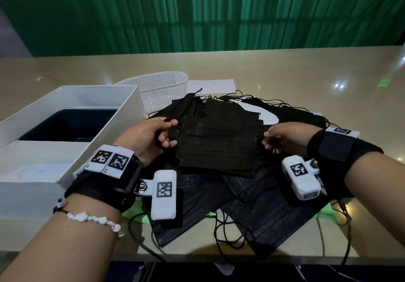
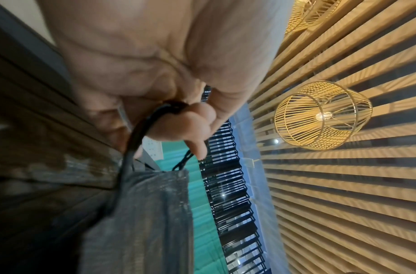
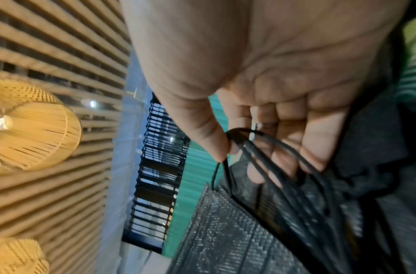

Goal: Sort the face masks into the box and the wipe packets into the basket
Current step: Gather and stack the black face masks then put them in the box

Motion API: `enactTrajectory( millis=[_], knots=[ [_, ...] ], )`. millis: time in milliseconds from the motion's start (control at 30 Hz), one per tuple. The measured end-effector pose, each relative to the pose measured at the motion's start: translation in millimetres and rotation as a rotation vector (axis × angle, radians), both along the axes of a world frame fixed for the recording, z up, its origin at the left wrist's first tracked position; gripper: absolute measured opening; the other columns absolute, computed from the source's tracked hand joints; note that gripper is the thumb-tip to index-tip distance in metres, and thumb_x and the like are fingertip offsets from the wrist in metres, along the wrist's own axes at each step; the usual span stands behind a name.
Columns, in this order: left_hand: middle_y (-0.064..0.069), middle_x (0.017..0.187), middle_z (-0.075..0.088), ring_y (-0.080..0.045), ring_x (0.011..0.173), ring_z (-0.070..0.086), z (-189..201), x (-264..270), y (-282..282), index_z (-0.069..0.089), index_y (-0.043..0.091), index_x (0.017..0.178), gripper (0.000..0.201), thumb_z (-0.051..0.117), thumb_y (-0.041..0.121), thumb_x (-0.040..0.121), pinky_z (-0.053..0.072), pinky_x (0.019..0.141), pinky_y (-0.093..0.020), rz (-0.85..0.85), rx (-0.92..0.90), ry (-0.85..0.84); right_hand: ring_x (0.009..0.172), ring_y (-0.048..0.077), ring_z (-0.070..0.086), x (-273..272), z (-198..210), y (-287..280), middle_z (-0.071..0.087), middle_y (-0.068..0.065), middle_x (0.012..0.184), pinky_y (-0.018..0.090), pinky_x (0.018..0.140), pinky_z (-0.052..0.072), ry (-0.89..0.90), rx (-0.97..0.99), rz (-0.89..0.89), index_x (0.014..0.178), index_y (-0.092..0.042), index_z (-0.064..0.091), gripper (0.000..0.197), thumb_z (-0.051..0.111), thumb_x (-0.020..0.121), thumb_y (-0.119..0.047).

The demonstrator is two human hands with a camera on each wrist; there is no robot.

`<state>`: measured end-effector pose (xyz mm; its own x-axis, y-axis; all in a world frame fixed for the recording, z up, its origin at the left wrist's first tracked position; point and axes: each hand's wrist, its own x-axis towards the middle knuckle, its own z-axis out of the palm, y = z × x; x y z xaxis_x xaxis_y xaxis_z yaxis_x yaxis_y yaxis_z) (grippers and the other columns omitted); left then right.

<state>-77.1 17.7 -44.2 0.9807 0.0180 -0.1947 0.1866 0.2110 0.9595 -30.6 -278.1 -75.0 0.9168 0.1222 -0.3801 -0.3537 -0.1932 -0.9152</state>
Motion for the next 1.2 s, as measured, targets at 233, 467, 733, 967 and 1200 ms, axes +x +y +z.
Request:
enactTrajectory(
  millis=[233,467,733,967,1200],
  knots=[
    [0.004,0.034,0.029,-0.006,0.029,0.031,0.9,0.1,7.2,0.059,0.014,0.098,0.035,0.025,0.004,0.097,0.043,0.046,-0.012,-0.021,-0.144,-0.081,0.039,0.009,0.048,0.4,32.7,-12.4,0.040,-0.004,0.043,0.023,0.051,0.056,-0.080,0.347,-0.113,0.067,-0.015,0.041,0.029,0.041,0.095,-0.013],
    [0.005,0.039,0.038,-0.007,0.031,0.035,5.6,5.9,5.1,0.051,0.024,0.103,0.028,0.039,0.000,0.093,0.048,0.053,-0.021,0.083,-0.036,-0.085,0.031,0.006,0.025,0.2,45.7,-20.9,0.026,-0.008,0.040,0.010,0.042,0.035,-0.169,0.346,-0.184,0.062,-0.021,0.033,0.034,0.046,0.093,-0.014],
    [0.005,0.059,0.056,-0.003,0.038,0.045,14.0,0.8,0.9,0.060,0.015,0.085,0.031,0.036,-0.002,0.095,0.051,0.047,-0.017,-0.019,-0.056,-0.132,0.036,0.009,0.043,3.5,32.4,-10.0,0.043,-0.002,0.043,0.018,0.042,0.047,-0.227,0.152,-0.134,0.085,-0.016,0.051,0.022,0.045,0.091,0.004],
    [0.003,0.097,0.059,-0.013,0.076,0.060,39.8,-4.8,-0.4,0.061,0.013,0.102,0.027,0.037,0.001,0.095,0.057,0.062,-0.025,-0.019,-0.066,-0.172,0.046,0.007,0.056,5.3,45.5,-0.4,0.051,0.007,0.065,0.017,0.046,0.048,-0.303,0.064,-0.027,0.074,-0.007,0.053,0.030,0.039,0.089,0.014],
    [0.005,0.096,0.057,-0.011,0.078,0.061,121.8,-4.2,34.1,0.063,0.020,0.098,0.017,0.047,0.021,0.094,0.052,0.056,-0.019,0.099,0.182,-0.325,0.057,0.010,0.057,12.4,82.5,58.8,0.058,0.008,0.071,0.020,0.061,0.048,-0.370,0.084,0.123,0.079,-0.006,0.061,0.027,0.044,0.088,0.014]
  ],
)
